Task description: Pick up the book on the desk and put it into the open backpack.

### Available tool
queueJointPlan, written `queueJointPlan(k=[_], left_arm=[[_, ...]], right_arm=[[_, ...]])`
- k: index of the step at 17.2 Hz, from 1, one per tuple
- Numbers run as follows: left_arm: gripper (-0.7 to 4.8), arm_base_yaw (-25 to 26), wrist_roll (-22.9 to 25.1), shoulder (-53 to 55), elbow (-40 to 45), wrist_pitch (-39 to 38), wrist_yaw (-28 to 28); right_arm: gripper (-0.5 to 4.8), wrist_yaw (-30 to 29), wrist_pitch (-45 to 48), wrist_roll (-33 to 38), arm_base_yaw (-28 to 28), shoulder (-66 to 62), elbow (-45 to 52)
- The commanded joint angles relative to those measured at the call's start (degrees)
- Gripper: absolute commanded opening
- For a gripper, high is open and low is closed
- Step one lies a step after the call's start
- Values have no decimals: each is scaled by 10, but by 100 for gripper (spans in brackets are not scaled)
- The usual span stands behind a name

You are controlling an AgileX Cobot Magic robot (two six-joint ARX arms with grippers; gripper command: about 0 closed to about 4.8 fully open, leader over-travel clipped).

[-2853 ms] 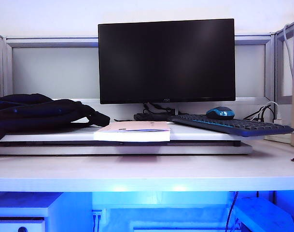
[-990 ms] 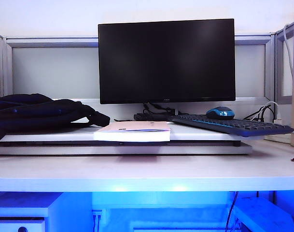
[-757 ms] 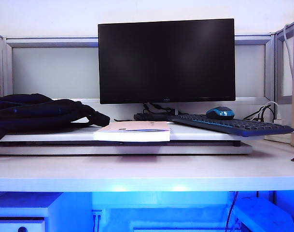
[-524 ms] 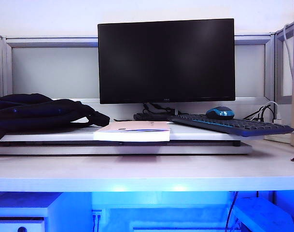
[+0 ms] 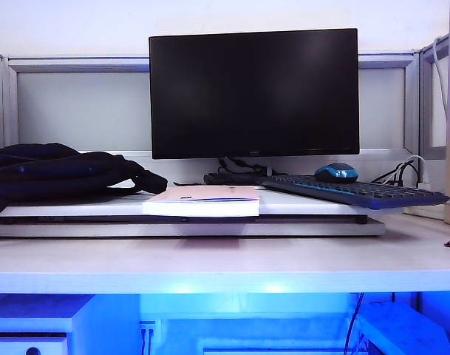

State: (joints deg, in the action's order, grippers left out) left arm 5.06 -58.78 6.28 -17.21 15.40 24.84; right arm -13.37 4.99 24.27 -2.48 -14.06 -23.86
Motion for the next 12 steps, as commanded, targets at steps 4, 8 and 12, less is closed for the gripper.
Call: queueJointPlan(k=[4, 8, 12], left_arm=[[479, 0, -137, 118, -3, 76, -21], [479, 0, -184, 221, -4, 150, -12], [479, 0, -223, 349, -5, 272, 19]], right_arm=[[474, -121, 5, 103, -1, -189, -123], [476, -210, 68, 232, -1, -304, -129], [479, -278, 156, 324, -14, -414, -129]])
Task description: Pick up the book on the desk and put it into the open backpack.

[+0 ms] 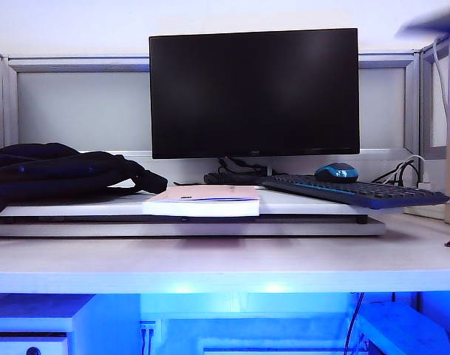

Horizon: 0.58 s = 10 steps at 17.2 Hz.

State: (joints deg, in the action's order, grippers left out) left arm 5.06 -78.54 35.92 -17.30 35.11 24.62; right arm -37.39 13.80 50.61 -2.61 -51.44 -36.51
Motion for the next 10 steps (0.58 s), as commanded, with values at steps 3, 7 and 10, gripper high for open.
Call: queueJointPlan(k=[3, 7, 10], left_arm=[[479, 1, -34, 169, -5, 161, 20], [479, 1, -21, 284, -38, 213, 25], [479, 1, 5, 316, -92, 206, 37]], right_arm=[[479, -47, 153, 122, -36, -118, -3], [479, -47, 187, 128, -65, -226, -3], [479, -50, 223, 147, -78, -307, -3]])
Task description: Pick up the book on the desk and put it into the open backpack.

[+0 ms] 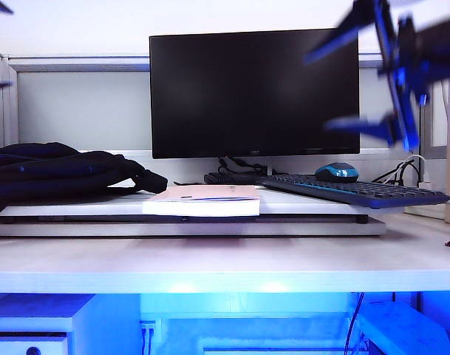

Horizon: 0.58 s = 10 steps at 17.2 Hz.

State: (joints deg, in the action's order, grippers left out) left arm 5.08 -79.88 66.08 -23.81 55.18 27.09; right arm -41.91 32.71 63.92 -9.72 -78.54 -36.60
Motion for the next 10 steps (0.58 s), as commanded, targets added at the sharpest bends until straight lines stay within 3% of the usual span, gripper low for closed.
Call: queueJointPlan(k=[1, 6, 10], left_arm=[[479, 0, 29, 23, -42, -5, 20], [479, 1, 73, 67, -69, -34, 30], [479, 1, 96, 78, -69, -45, 37]], right_arm=[[479, -5, 49, 25, -8, -57, -2], [479, -3, 139, 68, -22, -188, -14], [479, -4, 139, 68, -29, -255, -74]])
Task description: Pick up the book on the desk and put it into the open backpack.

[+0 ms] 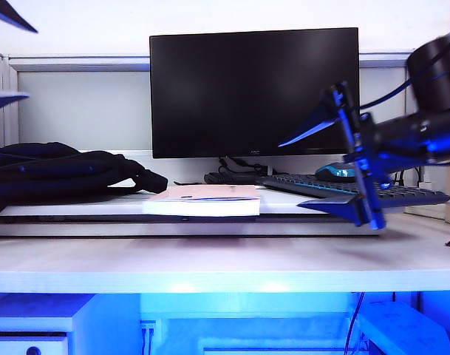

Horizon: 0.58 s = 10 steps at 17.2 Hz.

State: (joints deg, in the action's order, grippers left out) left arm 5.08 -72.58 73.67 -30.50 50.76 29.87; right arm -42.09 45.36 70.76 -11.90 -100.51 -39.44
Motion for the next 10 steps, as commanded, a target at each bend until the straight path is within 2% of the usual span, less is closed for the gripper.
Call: queueJointPlan(k=[1, 4, 10], left_arm=[[479, 1, 24, 2, -2, -1, 9], [479, 1, 34, 2, -3, -1, 11], [479, 1, 36, 2, -4, -1, 14]], right_arm=[[479, -1, 2, -1, -15, -59, -77], [479, -1, -7, -1, -36, -107, -118], [479, 28, -2, -3, -54, -151, -131]])
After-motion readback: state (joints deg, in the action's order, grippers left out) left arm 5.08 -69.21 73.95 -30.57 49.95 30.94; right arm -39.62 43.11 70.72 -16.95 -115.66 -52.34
